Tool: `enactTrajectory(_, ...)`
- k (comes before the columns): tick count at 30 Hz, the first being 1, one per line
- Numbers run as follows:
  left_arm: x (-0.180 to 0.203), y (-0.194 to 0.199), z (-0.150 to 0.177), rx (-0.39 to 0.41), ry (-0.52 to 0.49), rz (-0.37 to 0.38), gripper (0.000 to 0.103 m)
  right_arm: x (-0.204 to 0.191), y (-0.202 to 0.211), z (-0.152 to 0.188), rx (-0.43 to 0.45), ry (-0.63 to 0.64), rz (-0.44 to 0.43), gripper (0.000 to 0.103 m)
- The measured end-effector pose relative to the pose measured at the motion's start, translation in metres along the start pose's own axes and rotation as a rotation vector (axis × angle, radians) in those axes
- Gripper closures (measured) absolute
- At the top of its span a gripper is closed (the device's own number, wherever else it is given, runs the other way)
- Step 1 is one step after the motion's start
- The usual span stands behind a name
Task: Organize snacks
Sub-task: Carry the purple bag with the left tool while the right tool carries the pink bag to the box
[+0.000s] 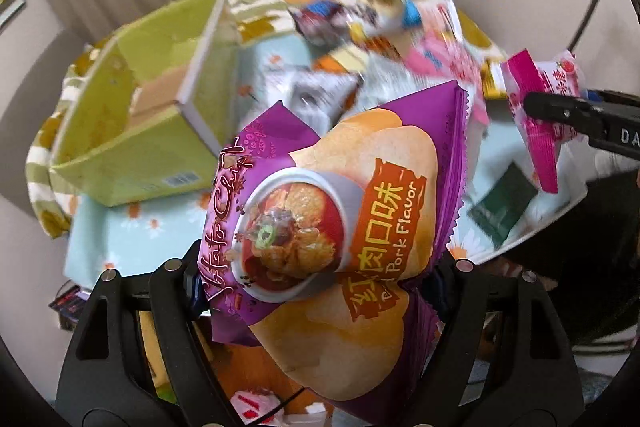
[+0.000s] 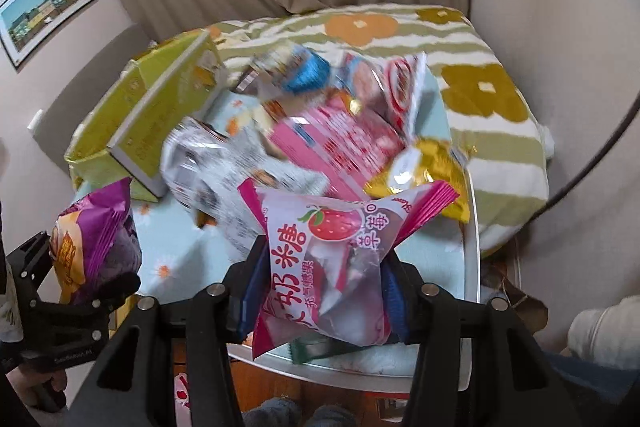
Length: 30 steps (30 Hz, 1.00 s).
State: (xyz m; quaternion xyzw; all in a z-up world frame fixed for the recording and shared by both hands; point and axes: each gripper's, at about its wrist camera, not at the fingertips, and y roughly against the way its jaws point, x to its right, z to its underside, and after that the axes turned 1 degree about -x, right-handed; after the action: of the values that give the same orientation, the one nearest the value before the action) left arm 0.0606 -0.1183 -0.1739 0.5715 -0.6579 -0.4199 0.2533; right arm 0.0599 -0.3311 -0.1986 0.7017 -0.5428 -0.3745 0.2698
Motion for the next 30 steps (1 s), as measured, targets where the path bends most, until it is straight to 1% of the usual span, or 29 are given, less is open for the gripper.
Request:
enactTrajectory(3,-0.015,0.021,-0.007,0.040,0.045,-0.015,0.026,-0.014,0.015,-0.019,0.036,0.048,-0.030,0.056)
enactTrajectory(6,-0.035,0.041,-0.019,0.078,0.079,-0.048,0.026,-0.030,0.023,-0.038,0.058,0.078,-0.051,0.056)
enactTrajectory(11,-0.092,0.065,-0.044,0.162,0.156,-0.090,0.026,-0.068,0.030,-0.080,0.108,0.129,-0.090,0.055)
enactTrajectory(16,-0.154,0.073,-0.069,0.222,0.189,-0.120,0.026,-0.117,0.028,-0.121,0.170,0.177,-0.109,0.055)
enactTrajectory(19,-0.193,0.065,-0.089,0.225,0.201,-0.116,0.026,-0.148,0.018,-0.146,0.194,0.178,-0.120,0.055)
enactTrajectory(22,-0.230,0.050,-0.112,0.220,0.202,-0.100,0.026,-0.181,-0.002,-0.175,0.191,0.187,-0.128,0.056)
enactTrajectory(27,-0.279,0.010,-0.152,0.191,0.187,-0.062,0.026,-0.222,-0.033,-0.215,0.192,0.174,-0.112,0.055)
enactTrajectory(30,-0.305,-0.020,-0.177,0.167,0.167,-0.034,0.026,-0.242,-0.057,-0.241,0.171,0.146,-0.100,0.055)
